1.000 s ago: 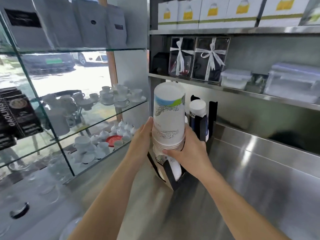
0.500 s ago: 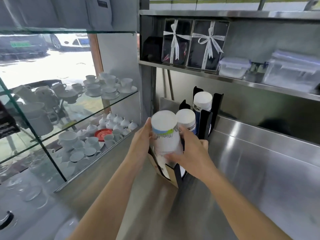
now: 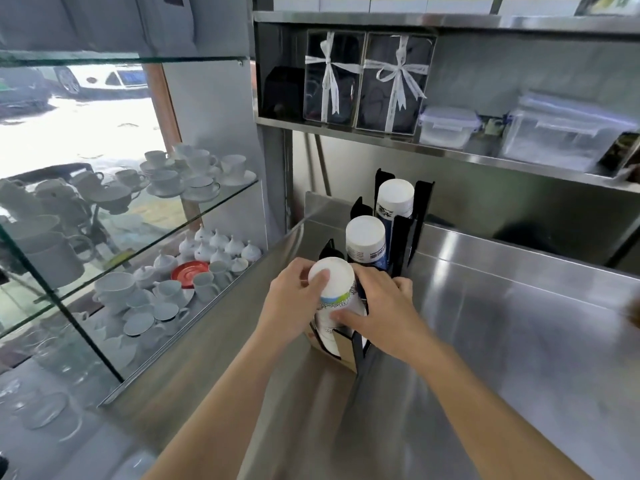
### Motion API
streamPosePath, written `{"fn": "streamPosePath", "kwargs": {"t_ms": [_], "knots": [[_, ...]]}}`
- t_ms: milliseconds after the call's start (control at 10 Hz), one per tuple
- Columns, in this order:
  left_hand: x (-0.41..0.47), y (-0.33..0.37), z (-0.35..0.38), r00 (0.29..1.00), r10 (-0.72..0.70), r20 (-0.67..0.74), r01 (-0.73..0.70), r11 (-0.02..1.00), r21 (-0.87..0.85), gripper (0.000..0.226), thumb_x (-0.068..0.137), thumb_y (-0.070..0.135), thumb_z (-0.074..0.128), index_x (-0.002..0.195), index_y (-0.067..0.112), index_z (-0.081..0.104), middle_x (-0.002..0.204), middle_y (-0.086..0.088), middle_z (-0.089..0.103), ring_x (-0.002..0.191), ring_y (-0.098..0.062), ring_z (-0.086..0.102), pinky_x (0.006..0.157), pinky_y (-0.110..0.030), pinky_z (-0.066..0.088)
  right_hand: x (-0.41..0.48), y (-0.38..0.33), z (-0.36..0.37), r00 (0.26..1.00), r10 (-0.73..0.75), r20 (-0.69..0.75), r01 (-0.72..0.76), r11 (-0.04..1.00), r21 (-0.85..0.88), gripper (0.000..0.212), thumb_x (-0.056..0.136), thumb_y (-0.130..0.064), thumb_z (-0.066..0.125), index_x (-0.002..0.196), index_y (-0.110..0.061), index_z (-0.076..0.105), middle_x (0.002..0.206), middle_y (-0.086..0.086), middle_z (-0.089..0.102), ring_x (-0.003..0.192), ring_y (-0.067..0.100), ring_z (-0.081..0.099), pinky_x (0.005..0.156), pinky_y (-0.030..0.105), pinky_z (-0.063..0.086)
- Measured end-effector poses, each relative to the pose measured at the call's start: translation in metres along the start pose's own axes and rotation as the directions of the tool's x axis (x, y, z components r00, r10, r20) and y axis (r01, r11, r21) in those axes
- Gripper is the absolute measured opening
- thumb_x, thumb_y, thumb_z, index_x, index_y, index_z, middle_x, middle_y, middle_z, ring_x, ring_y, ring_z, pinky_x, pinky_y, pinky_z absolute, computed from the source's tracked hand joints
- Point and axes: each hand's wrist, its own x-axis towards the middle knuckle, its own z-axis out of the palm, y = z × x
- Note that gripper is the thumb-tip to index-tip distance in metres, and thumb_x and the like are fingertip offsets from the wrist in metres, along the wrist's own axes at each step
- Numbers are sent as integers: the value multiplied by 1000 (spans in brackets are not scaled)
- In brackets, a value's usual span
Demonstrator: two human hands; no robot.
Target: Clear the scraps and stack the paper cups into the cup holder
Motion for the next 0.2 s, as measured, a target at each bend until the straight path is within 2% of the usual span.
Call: {"fn": "streamPosePath", "kwargs": {"t_ms": [100, 200], "knots": [[2, 25, -6, 995, 83, -62, -75, 989, 124, 20, 87, 32, 55, 101, 19, 61, 103, 0, 67, 97, -19, 60, 87, -39, 49, -4, -6, -19, 999, -24, -30, 25, 999, 43, 65, 80, -42, 65, 134, -23, 35, 135, -6, 43, 125, 12, 35, 100, 29, 20], [5, 75, -12, 952, 287, -109, -260, 941, 215, 26, 89, 35, 53, 109, 20, 59, 110, 1, 66, 103, -18, 58, 93, -39, 46, -11, -6, -66, 978, 24, -209, 12, 986, 167, 46, 83, -32, 65, 125, -22, 48, 118, -9, 53, 106, 8, 50, 90, 24, 36]]}}
